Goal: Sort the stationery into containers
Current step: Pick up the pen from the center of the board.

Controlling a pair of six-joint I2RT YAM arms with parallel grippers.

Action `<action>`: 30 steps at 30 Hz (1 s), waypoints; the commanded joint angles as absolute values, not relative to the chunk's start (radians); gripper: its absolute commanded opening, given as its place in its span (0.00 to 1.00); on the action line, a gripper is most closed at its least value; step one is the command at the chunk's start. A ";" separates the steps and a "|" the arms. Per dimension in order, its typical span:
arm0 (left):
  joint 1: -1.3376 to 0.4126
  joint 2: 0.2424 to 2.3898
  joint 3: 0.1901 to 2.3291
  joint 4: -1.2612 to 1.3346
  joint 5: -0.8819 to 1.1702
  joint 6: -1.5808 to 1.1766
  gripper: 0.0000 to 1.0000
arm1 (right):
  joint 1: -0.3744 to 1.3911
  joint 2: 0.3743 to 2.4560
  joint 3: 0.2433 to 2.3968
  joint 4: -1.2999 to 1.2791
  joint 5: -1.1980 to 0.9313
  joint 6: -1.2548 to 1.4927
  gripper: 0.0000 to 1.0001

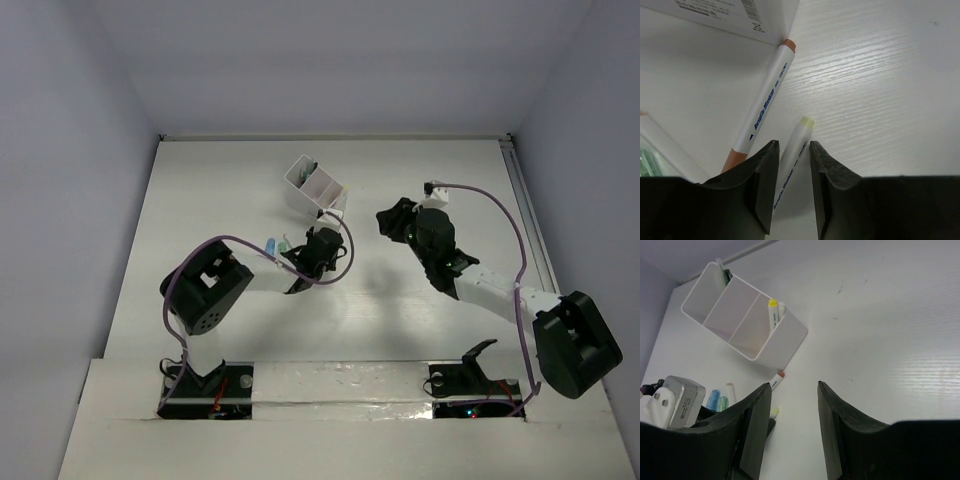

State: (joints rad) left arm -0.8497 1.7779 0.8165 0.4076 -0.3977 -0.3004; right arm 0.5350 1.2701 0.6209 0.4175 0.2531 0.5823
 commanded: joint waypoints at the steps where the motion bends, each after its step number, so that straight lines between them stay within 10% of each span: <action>1: -0.851 1.802 0.853 0.396 -0.387 -0.293 0.26 | 0.528 1.250 0.617 0.414 0.233 0.594 0.48; 7: -0.851 1.813 0.836 0.413 -0.383 -0.324 0.00 | 0.528 1.210 0.644 0.336 0.247 0.583 0.48; 11: -0.851 1.728 0.819 0.420 -0.387 -0.330 0.00 | 0.528 1.155 0.673 0.255 0.259 0.565 0.44; 16: -0.851 1.591 0.810 0.434 -0.333 -0.350 0.00 | 0.528 1.082 0.686 0.166 0.235 0.552 0.10; 30: -0.704 1.546 0.983 0.586 -0.273 -0.359 0.00 | 0.528 1.022 0.611 0.193 0.163 0.528 0.14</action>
